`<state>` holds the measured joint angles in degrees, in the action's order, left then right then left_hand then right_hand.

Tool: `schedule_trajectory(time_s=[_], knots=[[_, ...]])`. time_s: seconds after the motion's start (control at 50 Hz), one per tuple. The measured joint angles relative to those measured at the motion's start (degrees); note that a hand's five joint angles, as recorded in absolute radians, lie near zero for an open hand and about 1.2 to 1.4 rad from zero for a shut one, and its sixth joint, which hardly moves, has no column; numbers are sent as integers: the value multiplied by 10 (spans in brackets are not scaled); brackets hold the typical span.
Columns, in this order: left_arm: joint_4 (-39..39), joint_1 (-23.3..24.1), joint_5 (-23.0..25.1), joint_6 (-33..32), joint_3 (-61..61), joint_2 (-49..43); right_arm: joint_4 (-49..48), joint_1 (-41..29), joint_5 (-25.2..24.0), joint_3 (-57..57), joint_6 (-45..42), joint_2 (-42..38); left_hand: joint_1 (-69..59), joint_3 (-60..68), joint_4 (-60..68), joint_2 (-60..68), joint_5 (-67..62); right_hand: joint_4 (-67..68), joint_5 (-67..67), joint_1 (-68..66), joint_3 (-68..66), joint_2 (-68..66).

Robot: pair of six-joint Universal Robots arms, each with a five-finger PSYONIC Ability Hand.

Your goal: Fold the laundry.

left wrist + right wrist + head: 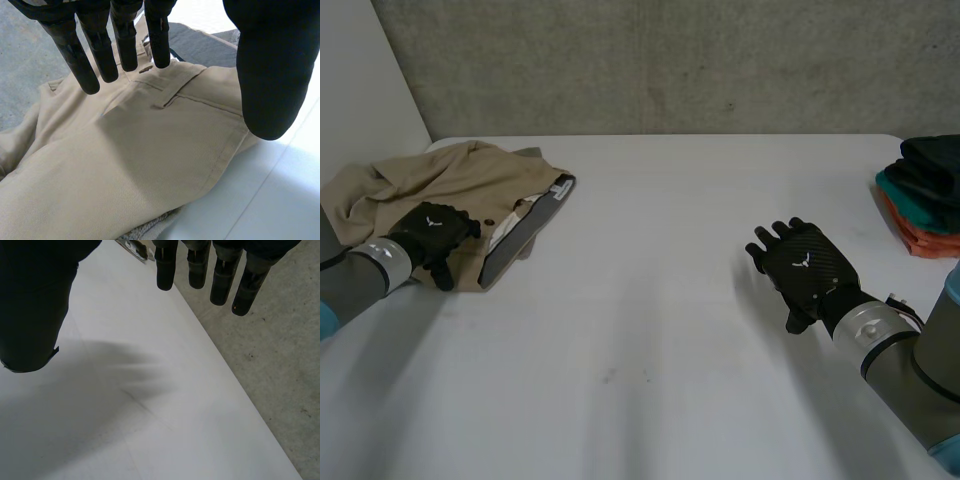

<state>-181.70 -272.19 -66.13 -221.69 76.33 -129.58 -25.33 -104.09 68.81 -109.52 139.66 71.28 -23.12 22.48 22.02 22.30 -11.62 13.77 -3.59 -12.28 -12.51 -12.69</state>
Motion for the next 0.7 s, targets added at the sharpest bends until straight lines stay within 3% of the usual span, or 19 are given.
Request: schedule_trajectory(time_s=[0.38, 0.44, 0.46, 0.54, 0.62, 0.7], knots=[[-94, -1, -25, -5, -41, -53, -2, 1, 0, 0, 0, -1, -3, 9, 13, 12, -14, 0, 0, 0, 0, 0], [-96, 1, -26, -11, -57, -63, -3, 1, 0, 1, 0, -2, -56, 58, 64, 60, -51, 0, 0, 0, 0, 0], [-96, 1, -26, -12, -62, -66, -3, 1, 0, 1, 0, -2, -140, 132, 138, 134, -116, 0, 0, 0, 0, 0], [-95, 2, -25, -12, -81, -75, -3, 1, 0, 1, -1, -2, -270, 301, 303, 305, -273, 0, 0, 0, 0, 0], [-96, 3, -25, -9, -94, -82, -3, 1, 0, 1, -1, -2, -330, 411, 423, 417, -388, 0, 0, 0, 0, 0], [-97, 5, -25, -5, -105, -91, -3, 1, 0, 1, -1, -2, -346, 441, 463, 451, -416, 0, 0, 0, 0, 0]])
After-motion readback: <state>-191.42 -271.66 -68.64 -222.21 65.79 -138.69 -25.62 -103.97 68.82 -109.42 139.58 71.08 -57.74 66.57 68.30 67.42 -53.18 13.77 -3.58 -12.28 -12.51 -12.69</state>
